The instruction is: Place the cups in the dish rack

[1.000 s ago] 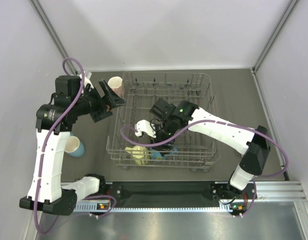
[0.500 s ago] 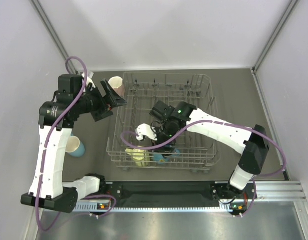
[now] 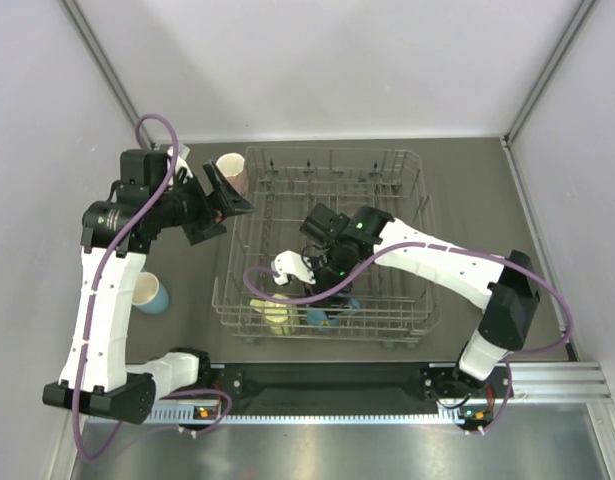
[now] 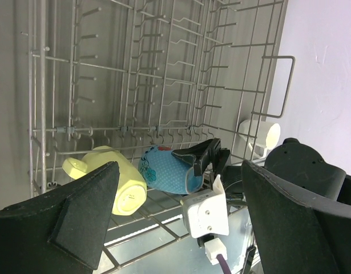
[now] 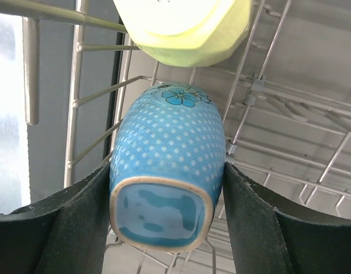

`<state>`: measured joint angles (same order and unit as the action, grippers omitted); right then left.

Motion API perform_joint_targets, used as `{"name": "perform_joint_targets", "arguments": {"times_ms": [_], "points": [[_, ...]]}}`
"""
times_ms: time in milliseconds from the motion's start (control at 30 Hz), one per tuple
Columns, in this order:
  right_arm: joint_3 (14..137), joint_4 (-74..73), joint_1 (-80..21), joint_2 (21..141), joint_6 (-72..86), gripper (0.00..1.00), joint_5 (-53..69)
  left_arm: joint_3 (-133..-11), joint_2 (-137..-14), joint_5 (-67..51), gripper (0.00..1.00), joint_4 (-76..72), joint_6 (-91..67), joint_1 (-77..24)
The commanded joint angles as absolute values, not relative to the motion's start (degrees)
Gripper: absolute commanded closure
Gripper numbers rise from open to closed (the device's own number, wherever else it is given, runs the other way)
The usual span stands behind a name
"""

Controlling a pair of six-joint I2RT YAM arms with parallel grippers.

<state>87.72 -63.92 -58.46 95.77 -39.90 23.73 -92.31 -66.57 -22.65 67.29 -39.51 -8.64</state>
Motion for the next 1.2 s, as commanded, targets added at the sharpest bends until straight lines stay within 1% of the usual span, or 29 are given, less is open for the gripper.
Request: {"name": "perform_joint_targets", "arguments": {"times_ms": [0,400,633,767,1167], "points": [[86.74,-61.61,-59.77,93.61,-42.71,1.00,26.63,-92.11,-65.66,-23.20,0.08,66.01,-38.85,-8.17],[88.33,-62.49,-55.64,92.46,-41.75,1.00,37.69,-91.06,-65.48,-23.47,0.08,65.66,-38.76,-7.82],[87.01,-63.46,-55.63,92.02,-42.10,1.00,36.13,-88.33,-64.51,-24.26,0.08,64.34,-39.20,-7.65],[86.92,-63.54,-55.81,92.90,-41.92,1.00,37.18,-87.89,-64.60,-24.87,0.08,63.81,-39.29,-7.56],[86.39,-60.91,-57.13,95.18,-39.91,1.00,29.45,-88.59,-64.69,-24.87,0.08,64.25,-39.38,-7.21]]}}
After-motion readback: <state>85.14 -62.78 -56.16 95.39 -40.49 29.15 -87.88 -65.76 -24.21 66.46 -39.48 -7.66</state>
